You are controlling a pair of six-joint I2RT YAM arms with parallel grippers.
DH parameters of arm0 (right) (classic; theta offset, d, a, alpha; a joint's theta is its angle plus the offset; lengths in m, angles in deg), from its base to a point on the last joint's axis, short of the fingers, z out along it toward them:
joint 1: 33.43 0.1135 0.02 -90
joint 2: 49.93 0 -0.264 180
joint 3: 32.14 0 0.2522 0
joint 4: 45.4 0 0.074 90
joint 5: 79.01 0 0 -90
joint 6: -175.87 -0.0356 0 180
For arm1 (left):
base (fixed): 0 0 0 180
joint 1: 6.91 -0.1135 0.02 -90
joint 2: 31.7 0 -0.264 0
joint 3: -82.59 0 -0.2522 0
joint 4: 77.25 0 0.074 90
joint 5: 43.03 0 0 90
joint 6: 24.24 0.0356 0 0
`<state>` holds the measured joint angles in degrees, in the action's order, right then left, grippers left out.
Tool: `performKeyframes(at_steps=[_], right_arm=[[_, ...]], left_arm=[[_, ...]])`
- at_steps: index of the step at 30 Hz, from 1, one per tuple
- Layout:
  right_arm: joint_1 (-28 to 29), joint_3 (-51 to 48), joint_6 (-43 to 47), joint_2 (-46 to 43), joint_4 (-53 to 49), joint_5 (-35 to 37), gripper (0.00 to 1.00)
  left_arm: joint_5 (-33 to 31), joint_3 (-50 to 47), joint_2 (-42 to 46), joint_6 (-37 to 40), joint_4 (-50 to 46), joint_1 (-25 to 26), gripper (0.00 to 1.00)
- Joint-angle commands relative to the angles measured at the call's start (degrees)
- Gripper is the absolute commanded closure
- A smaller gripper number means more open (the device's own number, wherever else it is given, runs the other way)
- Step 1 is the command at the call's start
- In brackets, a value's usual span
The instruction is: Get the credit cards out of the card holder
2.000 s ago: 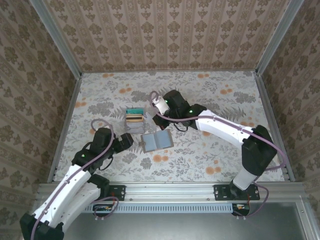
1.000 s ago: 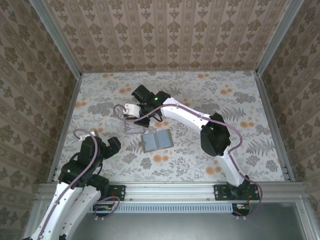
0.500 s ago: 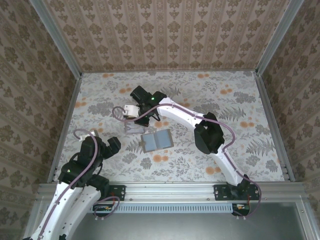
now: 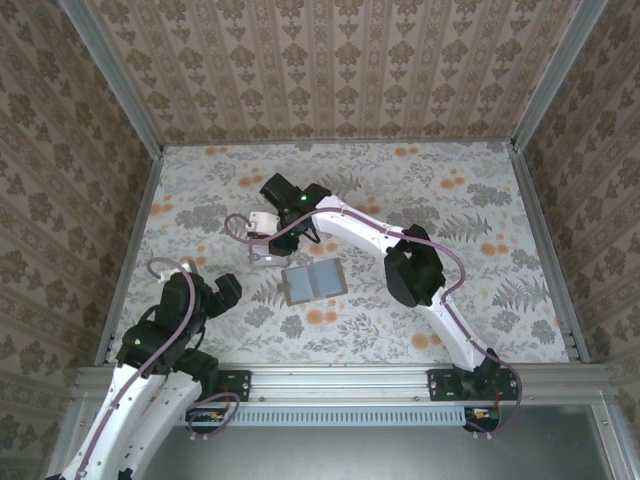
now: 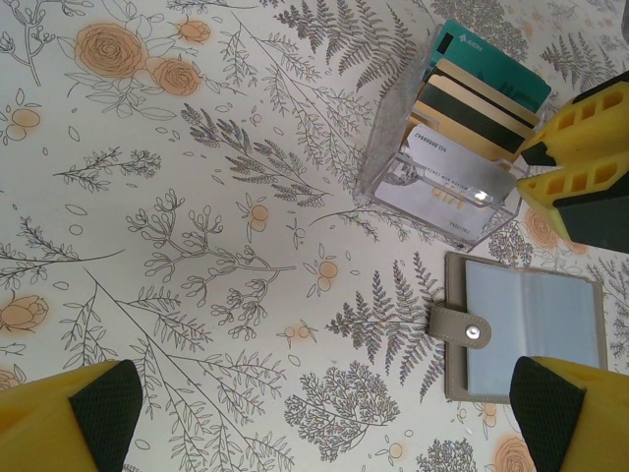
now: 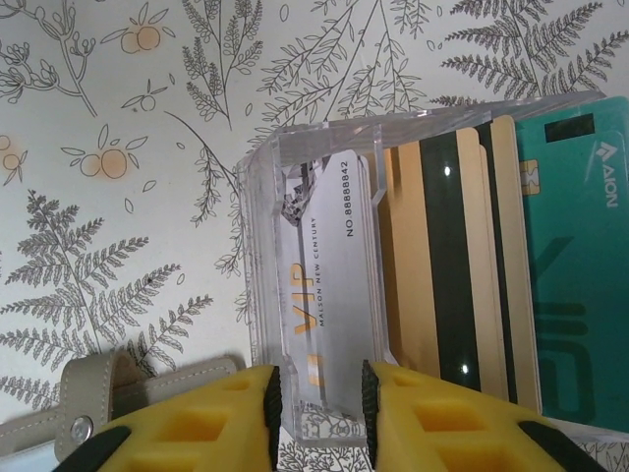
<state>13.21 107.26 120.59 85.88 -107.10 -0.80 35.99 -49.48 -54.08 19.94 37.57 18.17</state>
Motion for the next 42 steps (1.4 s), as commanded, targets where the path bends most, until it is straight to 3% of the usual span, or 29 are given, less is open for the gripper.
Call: performKeyframes(at_steps=[1,4,9,15,21,28,34,42], right_arm=[[-0.53,1.3,-1.97,-0.03,-0.03,0.67,0.66],[-1.2,-1.94,-4.99,-2.83,2.94,0.59,0.63],[-3.2,-15.59,-13.55,-12.17,14.06,-0.89,0.63],[-5.64,-32.7,-29.41,-22.82,26.25,-1.63,0.63],[-6.69,-51.19,-42.7,-31.9,36.26,-1.22,0.63],[-7.26,-68.44,-54.37,-39.48,42.57,2.35,0.64],[-7.26,-78.01,-60.92,-42.31,47.61,3.82,0.67],[-7.26,-81.32,-65.57,-40.57,50.76,4.93,0.68]], left_arm=[[-0.27,0.73,0.52,0.27,-0.85,-0.26,0.0],[0.38,0.41,0.45,0.63,-0.22,-0.21,0.0],[3.35,-0.67,-0.85,1.51,2.18,-0.29,0.01],[12.1,-2.65,-5.85,2.98,10.64,-0.29,0.16],[17.76,-4.58,-13.65,2.33,19.24,0.73,0.23],[14.93,-5.63,-24.43,-0.7,29.43,10.59,0.32],[15.26,-4.91,-36.48,-2.66,37.01,14.24,0.5],[17.82,-5.27,-44.28,-2.79,43.04,15.0,0.59]])
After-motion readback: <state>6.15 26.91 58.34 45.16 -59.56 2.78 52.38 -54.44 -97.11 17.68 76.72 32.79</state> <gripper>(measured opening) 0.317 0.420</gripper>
